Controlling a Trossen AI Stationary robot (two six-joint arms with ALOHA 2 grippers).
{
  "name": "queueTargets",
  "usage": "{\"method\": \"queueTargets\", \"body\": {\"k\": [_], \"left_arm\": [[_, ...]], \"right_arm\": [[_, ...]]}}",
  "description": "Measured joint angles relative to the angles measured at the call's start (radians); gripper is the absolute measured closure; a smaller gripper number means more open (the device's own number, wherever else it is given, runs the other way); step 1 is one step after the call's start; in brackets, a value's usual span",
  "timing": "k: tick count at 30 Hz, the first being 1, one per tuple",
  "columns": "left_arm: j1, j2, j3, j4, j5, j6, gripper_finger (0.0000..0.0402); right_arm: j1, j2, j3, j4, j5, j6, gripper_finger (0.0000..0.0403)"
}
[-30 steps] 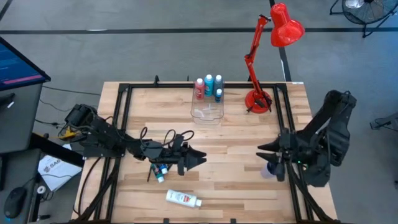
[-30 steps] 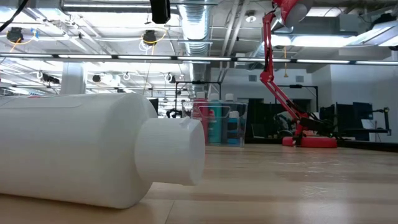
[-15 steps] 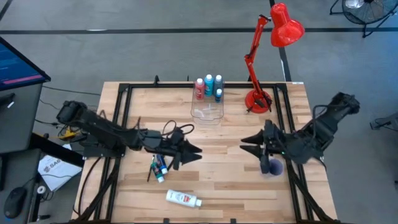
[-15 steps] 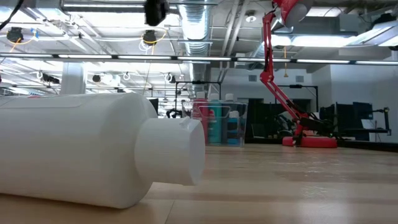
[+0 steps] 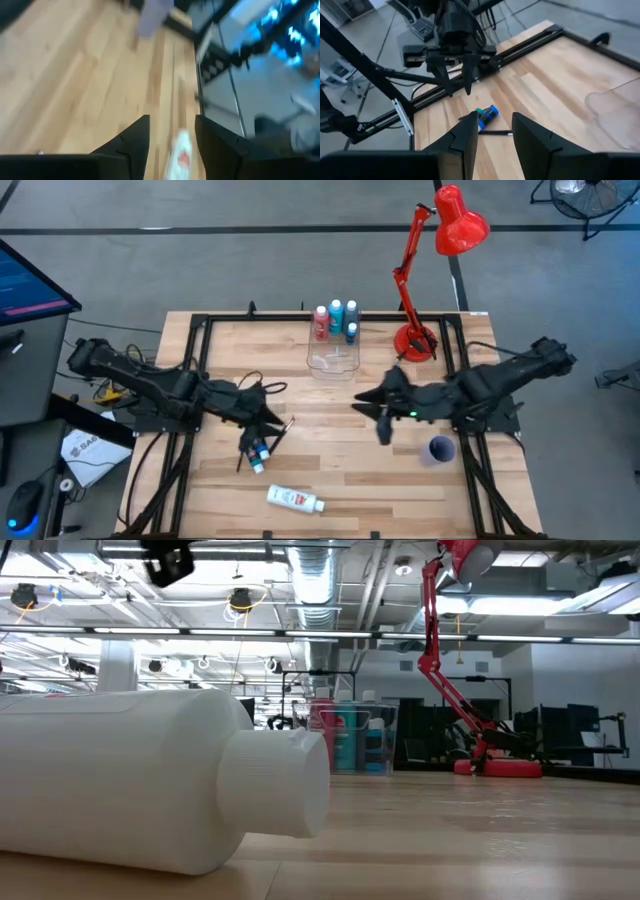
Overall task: Pick & Place Paint Supplies
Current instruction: Put the white paint bottle into the transparent bin
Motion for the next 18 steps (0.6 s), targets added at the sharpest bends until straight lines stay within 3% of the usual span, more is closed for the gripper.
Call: {"method": "queueTargets", "body": {"k": [8,13,18], "left_arm": [[-0.089,-0.005,0.000,-0.159,0.019,-0.008,0.0255],[-0.161,0.085,0.000,-0.158,0.037,-0.006,0.0255],[-0.256,0.202,0.000,-0.159,0.034,0.003,0.0255]], "right_arm": [[-0.073,0.137,0.000,0.139,-0.202,0.001,0.0289],[-0.097,0.180,0.000,0.140,-0.290,0.003,0.0289],[-0.108,0.179,0.000,0.125,-0.312,0.003,0.0289]]}}
